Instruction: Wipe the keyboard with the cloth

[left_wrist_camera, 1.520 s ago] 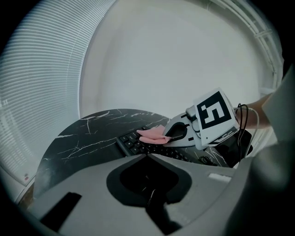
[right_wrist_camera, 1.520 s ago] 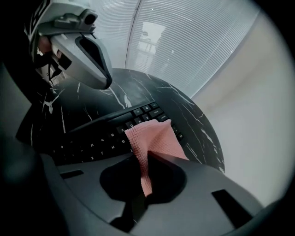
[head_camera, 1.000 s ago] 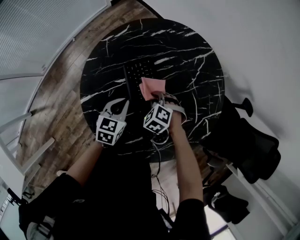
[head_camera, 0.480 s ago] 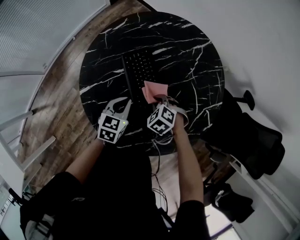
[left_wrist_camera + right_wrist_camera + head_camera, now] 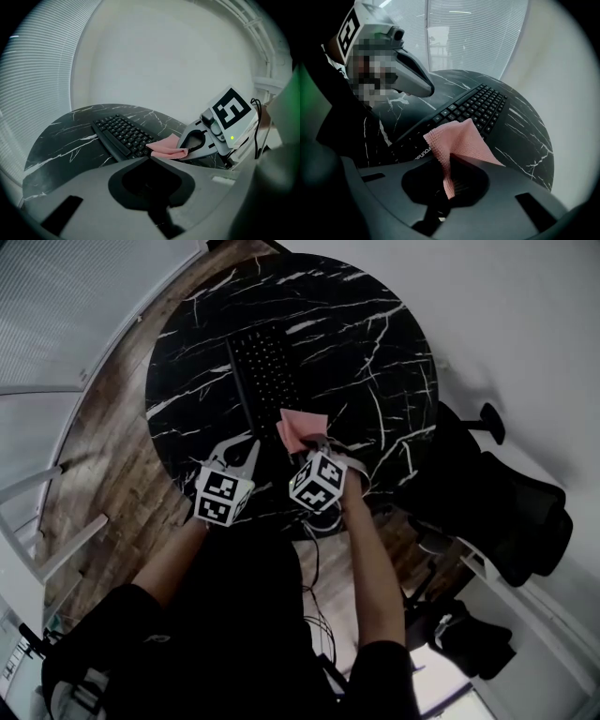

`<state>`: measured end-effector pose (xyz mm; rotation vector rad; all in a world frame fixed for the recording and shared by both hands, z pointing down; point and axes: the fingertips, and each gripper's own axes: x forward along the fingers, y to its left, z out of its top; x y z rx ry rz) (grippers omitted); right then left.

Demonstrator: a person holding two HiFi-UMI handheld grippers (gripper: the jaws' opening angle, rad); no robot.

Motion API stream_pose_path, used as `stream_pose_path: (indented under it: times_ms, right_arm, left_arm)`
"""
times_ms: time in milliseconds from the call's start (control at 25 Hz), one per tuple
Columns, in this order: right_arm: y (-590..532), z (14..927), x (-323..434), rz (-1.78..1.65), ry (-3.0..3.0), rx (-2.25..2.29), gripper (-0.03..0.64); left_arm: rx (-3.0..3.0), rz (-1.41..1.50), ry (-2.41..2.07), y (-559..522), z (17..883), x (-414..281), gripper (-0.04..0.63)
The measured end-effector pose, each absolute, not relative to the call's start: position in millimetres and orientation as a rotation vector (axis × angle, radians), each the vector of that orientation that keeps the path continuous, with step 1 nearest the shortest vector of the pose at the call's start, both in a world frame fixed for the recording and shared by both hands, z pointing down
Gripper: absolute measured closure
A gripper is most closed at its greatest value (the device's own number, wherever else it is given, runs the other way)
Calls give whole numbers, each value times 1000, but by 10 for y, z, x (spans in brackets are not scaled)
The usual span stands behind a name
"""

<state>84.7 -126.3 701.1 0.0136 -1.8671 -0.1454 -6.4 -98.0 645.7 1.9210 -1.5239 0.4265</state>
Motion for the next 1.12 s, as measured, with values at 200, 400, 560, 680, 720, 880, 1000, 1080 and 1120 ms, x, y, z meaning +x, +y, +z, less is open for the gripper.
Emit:
stream_pose_path:
  times_ms: [200,400,560,680,720,880,1000,1080,1120]
  right_arm:
    - [-1097,7019,1049,-133,-1865,0,611]
    - [-897,7023,1257,-79,-1860,-38,611]
    - [-752,7033,1415,-41,-1855,-49,611]
    - [-643,7043,1523,-24,-1847,-57,611]
    - [-616,7044,1552,-18,-1848,-56,611]
    - [-530,7041,1639,10,-1860,-33,611]
    - [-458,7034,1713,24,-1865,-13,611]
    - [-394,7031,1771,45,-1867,2,611]
    - [-358,7030,1799,59,-1868,8,611]
  left_arm:
    - [1915,435,-1524,-882,6483,109,595]
    - [1917,455,-1529,-770,6569,244,597]
    - [1919,480,-1512,-697,6579,363,597]
    - [1916,490,-1505,-659,6557,416,597]
    - [1915,494,-1504,-652,6550,428,597]
    - [1926,520,-1491,-639,6562,471,597]
    - [1935,532,-1478,-632,6559,509,595]
    - [1942,541,-1464,-626,6559,549,597]
    - [1947,547,-1454,-624,6563,572,597]
